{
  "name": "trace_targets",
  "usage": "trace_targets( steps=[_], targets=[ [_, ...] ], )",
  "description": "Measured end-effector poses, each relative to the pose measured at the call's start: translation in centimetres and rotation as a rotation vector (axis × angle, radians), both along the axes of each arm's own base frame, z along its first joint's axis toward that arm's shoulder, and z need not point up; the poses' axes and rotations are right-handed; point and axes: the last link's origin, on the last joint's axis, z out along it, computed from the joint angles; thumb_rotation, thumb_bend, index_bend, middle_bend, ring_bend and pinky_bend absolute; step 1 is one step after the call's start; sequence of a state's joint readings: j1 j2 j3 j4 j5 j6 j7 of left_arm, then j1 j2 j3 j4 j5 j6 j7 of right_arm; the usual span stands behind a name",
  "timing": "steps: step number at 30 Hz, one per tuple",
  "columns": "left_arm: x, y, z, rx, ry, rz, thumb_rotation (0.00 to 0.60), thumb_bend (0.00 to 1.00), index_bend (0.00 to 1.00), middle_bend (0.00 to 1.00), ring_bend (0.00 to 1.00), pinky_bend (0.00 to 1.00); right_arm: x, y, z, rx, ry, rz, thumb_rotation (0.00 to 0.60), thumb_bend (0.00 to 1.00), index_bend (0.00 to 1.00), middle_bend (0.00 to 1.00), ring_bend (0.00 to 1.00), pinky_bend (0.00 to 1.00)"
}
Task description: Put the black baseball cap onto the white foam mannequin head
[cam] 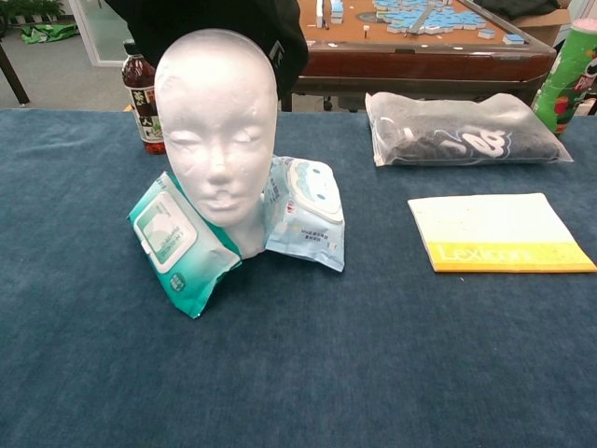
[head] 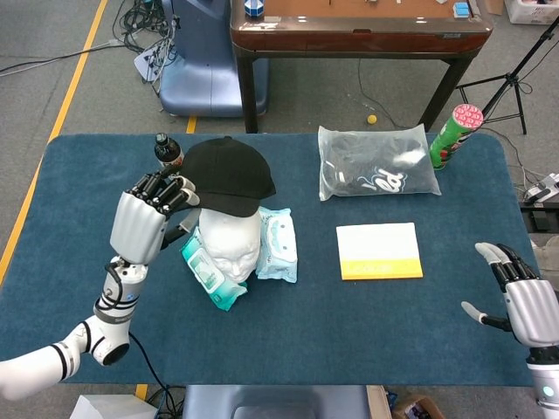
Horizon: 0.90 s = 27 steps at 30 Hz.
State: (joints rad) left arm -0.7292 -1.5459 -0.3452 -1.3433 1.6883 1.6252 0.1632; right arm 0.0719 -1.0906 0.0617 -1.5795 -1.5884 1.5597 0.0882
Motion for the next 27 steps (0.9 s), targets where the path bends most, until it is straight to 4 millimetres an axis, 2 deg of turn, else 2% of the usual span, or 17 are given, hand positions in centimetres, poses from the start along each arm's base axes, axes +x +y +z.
trace_targets(
  steps=[9, 20, 23, 27],
  targets=[
    [-0.9, -3.0, -1.8, -0.036, -0.001, -0.022, 0.6, 0.38, 0.85, 0.52, 0.3, 0.49, -0.1, 0.0, 0.1, 0.0, -0.004, -0.001, 0.6, 0.0, 0.13, 0.18, 0.12, 0.3],
    [-4.3, -7.3, -3.7, -0.098, -0.005, 0.001, 0.6, 0.38, 0.85, 0.52, 0.3, 0.49, 0.0, -0.1, -0.2, 0.004, 0.005, -0.004, 0.6, 0.0, 0.13, 0.18, 0.12, 0.3],
    [-5.2, -8.3, -4.1, -0.106, -0.002, 0.004, 0.6, 0.38, 0.8, 0.52, 0.3, 0.49, 0.0, -0.1, -0.2, 0.003, 0.005, -0.004, 0.6, 0.0, 0.13, 0.18, 0.12, 0.3],
    [-6.0, -9.5, -4.6, -0.111, 0.02, -0.011, 0.6, 0.38, 0.66, 0.52, 0.3, 0.49, -0.1, -0.2, -0.2, 0.003, 0.006, -0.007, 0.6, 0.0, 0.13, 0.18, 0.12, 0.3]
  ],
)
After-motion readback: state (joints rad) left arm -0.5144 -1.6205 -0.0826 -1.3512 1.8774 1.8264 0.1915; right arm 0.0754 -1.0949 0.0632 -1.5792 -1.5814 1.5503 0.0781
